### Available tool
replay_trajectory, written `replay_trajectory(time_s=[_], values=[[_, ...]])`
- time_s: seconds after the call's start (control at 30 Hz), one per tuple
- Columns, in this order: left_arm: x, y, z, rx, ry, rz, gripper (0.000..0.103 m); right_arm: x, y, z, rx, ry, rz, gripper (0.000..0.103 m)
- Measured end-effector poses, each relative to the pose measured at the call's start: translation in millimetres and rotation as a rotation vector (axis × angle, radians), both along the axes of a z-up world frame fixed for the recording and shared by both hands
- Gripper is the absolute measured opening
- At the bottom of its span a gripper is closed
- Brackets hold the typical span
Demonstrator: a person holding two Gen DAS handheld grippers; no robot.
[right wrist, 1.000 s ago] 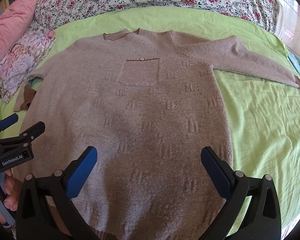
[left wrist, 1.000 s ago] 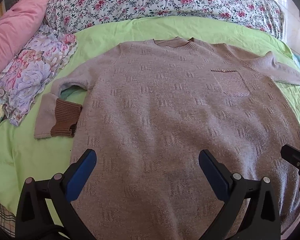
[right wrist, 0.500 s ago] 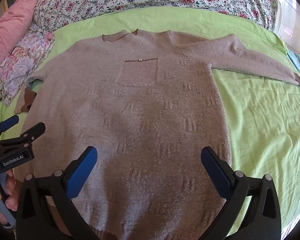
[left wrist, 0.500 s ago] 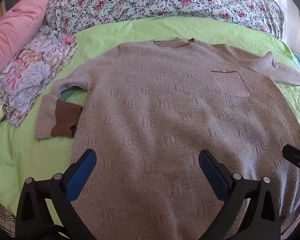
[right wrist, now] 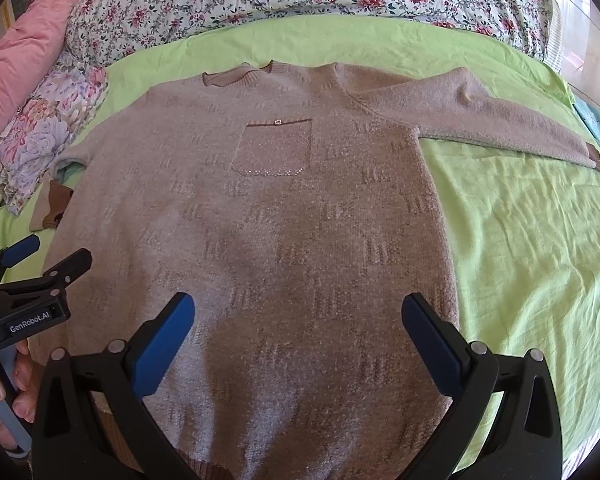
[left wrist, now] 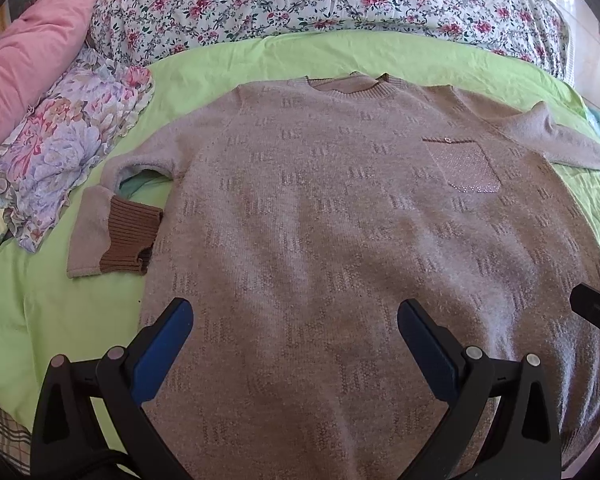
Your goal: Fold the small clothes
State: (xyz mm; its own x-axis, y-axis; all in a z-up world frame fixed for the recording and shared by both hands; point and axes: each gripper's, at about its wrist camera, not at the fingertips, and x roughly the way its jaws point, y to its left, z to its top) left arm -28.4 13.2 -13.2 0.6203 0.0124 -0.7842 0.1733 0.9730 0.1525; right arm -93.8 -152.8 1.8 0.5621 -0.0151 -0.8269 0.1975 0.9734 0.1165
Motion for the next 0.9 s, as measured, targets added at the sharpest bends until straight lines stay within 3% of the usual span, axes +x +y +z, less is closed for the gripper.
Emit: replay_trajectory(time_s=[0.63, 0.77, 0.9], values=[[10.6, -12.4, -6.4, -0.011, 0.033, -0.035, 0.102, 0.5, -20.7, -2.7, 0.031, -0.02, -0.046, 0.103], [21.5, -16.8, -6.8, -0.058, 0.065, -0.054, 0.102, -2.9, -45.7, -0.1, 0.044, -0.042, -0.097, 0.103], [38.1, -26.3, -3.6, -0.088, 0.08, -0.068, 0.102, -10.0, -100.1, 1.3, 0.091, -0.059, -0.214, 0.103]])
